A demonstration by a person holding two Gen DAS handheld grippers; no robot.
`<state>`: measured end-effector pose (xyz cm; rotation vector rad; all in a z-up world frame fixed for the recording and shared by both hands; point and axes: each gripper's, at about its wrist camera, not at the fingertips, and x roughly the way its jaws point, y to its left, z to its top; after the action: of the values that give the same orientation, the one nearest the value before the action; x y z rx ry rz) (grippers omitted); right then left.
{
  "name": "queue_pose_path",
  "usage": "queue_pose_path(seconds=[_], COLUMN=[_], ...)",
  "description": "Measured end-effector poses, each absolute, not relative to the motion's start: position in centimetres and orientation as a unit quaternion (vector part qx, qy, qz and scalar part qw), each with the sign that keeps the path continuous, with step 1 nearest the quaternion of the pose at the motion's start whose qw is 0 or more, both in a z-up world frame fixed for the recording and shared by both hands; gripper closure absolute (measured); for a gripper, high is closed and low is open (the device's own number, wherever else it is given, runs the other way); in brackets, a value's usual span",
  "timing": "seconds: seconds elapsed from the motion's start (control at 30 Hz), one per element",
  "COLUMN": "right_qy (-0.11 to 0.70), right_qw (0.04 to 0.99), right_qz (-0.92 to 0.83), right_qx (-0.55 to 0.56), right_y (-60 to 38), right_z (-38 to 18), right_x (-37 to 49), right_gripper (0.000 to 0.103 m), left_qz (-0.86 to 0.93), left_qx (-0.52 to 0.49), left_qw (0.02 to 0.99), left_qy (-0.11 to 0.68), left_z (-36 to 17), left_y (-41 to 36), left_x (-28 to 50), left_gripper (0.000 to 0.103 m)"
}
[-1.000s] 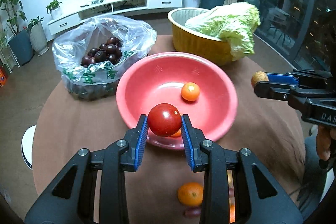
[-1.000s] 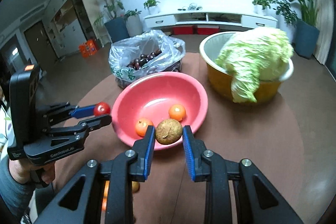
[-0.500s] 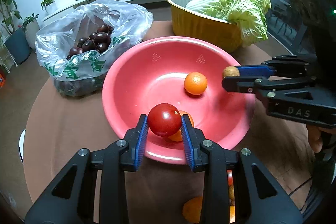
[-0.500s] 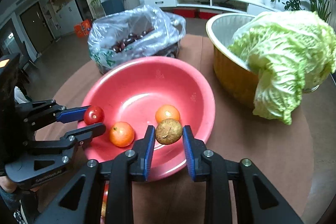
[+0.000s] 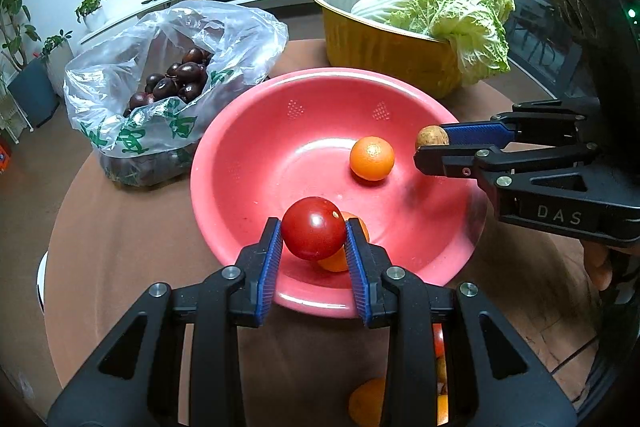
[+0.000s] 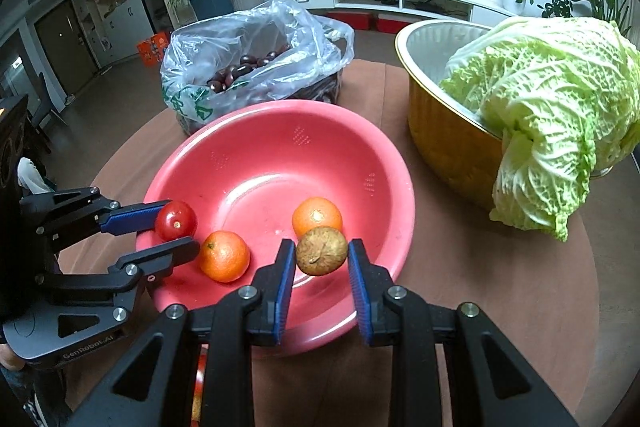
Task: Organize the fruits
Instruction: 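Carry tomato and potato over the red bowl and open both grippers, then withdraw both grippers from the bowl back toward the fruit pile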
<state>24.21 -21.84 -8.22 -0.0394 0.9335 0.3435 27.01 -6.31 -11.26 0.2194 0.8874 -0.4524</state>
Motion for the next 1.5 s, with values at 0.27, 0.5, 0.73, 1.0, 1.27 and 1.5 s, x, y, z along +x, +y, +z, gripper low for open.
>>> queue_pose_path(seconds=[0.27, 0.5, 0.73, 1.0, 1.27, 1.5], right_qy=[0.445, 0.443, 0.438, 0.422, 0.404, 0.408], right_qw=[0.88, 0.882, 0.885, 0.892, 0.9, 0.894], right_qz=[0.163, 0.161, 0.158, 0.16, 0.159, 0.177], right_qx=[-0.017, -0.015, -0.002, 0.008, 0.042, 0.048], right_y=[-21.9, -22.1, -22.9, -23.8, -25.8, -24.6], right_z=[-8.0, -7.8, -7.0, -5.5, -4.1, -5.2], right_x=[24.2, 24.2, 23.5, 21.6, 17.4, 11.8], right_gripper=[0.066, 0.065, 0.065, 0.065, 0.065, 0.065], left_qz=[-0.215, -0.216, -0.215, -0.22, -0.207, -0.204], left_qx=[0.108, 0.107, 0.107, 0.116, 0.092, 0.067], left_qw=[0.873, 0.873, 0.873, 0.876, 0.888, 0.891], left_qy=[0.424, 0.424, 0.425, 0.413, 0.4, 0.401], left_z=[-11.2, -11.2, -11.1, -10.5, -8.6, -8.8], left_y=[-6.4, -6.4, -6.4, -6.7, -3.7, -0.9], left_x=[27.0, 27.0, 27.0, 26.1, 23.8, 18.0], left_gripper=[0.072, 0.072, 0.072, 0.034, 0.034, 0.029])
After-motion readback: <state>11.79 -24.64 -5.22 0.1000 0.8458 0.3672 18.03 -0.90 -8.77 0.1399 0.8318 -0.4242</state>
